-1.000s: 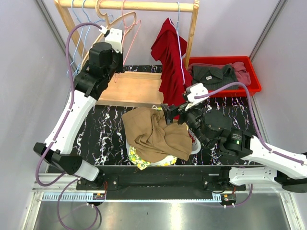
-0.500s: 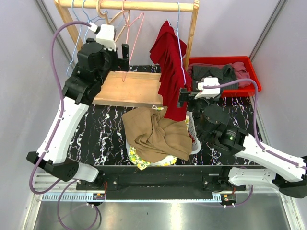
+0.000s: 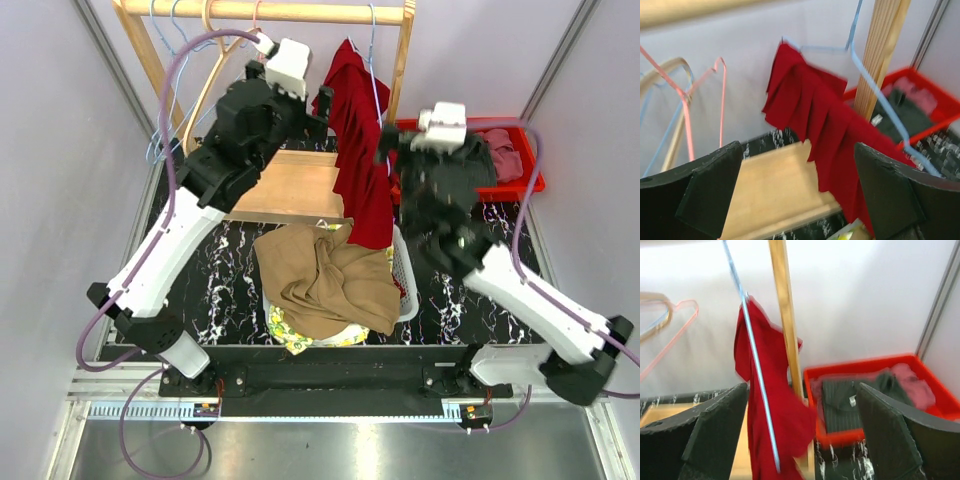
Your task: Remove the skirt from the hanger
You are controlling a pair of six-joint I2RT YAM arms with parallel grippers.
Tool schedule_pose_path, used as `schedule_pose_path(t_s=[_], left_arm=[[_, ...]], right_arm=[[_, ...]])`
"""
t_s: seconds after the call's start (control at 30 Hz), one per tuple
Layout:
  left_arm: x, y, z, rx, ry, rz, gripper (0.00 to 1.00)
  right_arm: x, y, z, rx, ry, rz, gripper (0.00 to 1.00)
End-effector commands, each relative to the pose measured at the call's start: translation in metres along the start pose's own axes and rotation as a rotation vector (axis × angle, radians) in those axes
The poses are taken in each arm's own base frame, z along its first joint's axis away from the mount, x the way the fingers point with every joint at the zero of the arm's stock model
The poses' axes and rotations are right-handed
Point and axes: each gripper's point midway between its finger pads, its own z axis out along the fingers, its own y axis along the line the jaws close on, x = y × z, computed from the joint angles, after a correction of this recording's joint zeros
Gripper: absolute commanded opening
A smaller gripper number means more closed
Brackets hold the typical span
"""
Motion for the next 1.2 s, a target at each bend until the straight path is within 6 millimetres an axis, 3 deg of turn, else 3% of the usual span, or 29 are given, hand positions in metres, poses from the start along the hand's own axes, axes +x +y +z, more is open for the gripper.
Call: schedule_pose_path(t_s=[0.0, 0.03, 0.07, 0.2, 0.4, 0.57, 0.83, 1.07, 1.17], left_arm=[[0.014, 0.01, -0.017, -0.01, 0.021, 0.053, 0.99], [0.018, 0.012, -0.02, -0.009, 0.029, 0.062, 0.99], [0.028, 0.012, -0.022, -0.009, 0.05, 0.085, 0.99], [0.027, 0.02, -0.043, -0.009, 0.04, 0.116, 0.99], [0.031, 0.024, -0.053, -0.009, 0.05, 0.138, 0.99], [0.029, 0.026, -0.057, -0.011, 0.046, 0.136, 0.99], [0.026, 0.027, -0.06, -0.012, 0.04, 0.136, 0.99], [0.032, 0.027, -0.059, -0.011, 0.052, 0.149, 0.99], [0.033, 0.028, -0.059, -0.011, 0.054, 0.152, 0.99]], right_arm=[[-0.044, 0.021, 0.06, -0.079, -0.034, 0.034, 0.96], [-0.044, 0.01, 0.078, -0.057, -0.017, 0.02, 0.96], [-0.046, 0.012, 0.089, -0.068, 0.002, 0.05, 0.96], [-0.051, 0.04, 0.116, -0.157, 0.048, -0.006, 0.96], [-0.033, 0.059, 0.114, -0.248, 0.117, -0.016, 0.89], [-0.016, 0.061, 0.112, -0.254, 0.159, -0.017, 0.88], [0.033, 0.074, 0.127, -0.279, 0.247, -0.051, 0.86], [0.053, 0.079, 0.143, -0.276, 0.276, -0.075, 0.69], [0.055, 0.08, 0.147, -0.283, 0.278, -0.074, 0.49]])
